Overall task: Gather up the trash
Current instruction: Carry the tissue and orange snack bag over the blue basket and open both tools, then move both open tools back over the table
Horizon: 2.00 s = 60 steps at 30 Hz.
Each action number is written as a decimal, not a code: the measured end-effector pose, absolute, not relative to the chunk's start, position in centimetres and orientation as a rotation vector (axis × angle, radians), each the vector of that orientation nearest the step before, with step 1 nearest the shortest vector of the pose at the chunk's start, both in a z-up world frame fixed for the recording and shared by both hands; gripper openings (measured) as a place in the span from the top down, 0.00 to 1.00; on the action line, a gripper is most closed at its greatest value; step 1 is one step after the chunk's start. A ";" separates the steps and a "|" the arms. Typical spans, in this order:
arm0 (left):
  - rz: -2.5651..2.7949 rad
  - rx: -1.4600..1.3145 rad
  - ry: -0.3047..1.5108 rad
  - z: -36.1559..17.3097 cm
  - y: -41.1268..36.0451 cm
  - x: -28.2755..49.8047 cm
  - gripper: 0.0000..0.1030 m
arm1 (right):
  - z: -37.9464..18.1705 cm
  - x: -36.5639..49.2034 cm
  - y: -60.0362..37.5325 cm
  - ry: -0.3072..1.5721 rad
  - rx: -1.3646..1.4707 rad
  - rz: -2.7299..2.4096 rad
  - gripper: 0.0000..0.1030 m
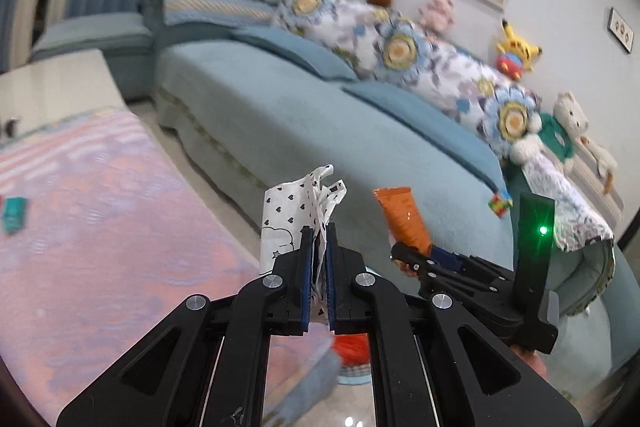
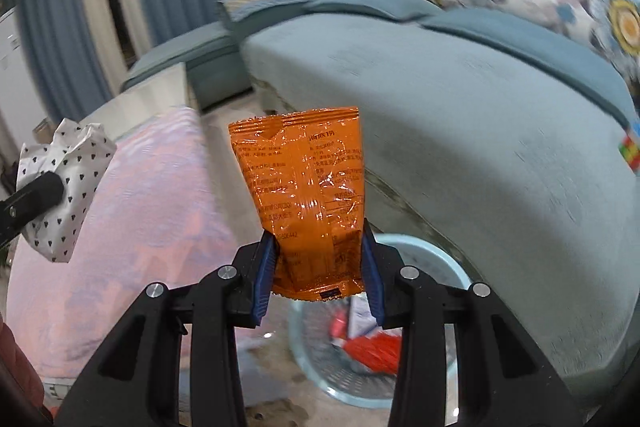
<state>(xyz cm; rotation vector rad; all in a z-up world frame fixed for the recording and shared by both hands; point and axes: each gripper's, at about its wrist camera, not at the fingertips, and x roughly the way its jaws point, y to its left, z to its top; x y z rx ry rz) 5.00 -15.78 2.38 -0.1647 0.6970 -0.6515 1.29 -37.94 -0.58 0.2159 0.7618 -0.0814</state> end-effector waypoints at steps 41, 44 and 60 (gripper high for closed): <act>-0.768 -0.196 0.947 -4.9 -18.6 9.6 0.50 | -8.7 1.6 -42.8 0.998 0.329 -0.131 0.32; -0.725 -0.197 0.894 -3.3 -15.3 9.4 0.48 | -6.1 2.3 -40.2 0.938 0.265 -0.102 0.32; -0.072 -0.145 0.597 1.3 11.4 10.5 0.29 | 5.2 10.9 -15.5 0.649 0.068 0.314 0.25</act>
